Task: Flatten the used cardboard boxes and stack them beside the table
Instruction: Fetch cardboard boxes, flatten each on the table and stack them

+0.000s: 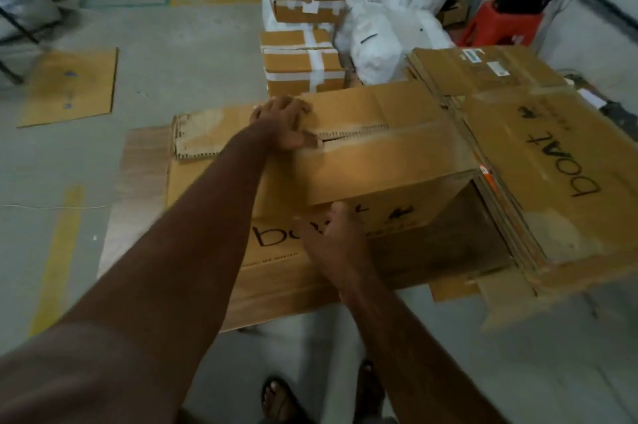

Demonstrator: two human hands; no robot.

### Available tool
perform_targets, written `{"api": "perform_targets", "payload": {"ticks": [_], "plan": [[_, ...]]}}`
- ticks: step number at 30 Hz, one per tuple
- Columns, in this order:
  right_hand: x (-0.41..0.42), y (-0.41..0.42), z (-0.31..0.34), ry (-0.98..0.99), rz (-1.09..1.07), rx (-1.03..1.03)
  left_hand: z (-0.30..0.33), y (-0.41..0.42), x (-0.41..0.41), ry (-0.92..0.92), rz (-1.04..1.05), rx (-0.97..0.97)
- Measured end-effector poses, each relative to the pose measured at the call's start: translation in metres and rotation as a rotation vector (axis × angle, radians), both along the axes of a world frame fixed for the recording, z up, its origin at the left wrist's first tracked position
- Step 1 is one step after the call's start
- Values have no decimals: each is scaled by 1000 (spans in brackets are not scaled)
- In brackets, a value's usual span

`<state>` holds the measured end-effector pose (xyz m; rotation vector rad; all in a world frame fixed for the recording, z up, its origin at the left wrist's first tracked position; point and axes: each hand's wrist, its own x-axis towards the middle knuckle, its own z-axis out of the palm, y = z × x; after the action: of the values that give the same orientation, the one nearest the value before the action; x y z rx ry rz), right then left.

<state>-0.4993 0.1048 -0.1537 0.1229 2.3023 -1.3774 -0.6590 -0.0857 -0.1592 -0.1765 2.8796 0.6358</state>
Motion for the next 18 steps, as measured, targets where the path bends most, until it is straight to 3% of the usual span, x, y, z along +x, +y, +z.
{"api": "perform_targets", "payload": {"ticks": [5, 9, 12, 18], "plan": [[-23, 6, 3, 362, 7, 355, -12, -4, 19, 140, -62, -21], [-70, 7, 6, 636, 214, 606, -6, 2, 77, 303, 164, -4], [-102, 8, 5, 549, 434, 839, -18, -1, 124, 304, 313, -67], [-93, 11, -9, 408, 521, 870, -20, -27, 138, 287, 292, -104]]}}
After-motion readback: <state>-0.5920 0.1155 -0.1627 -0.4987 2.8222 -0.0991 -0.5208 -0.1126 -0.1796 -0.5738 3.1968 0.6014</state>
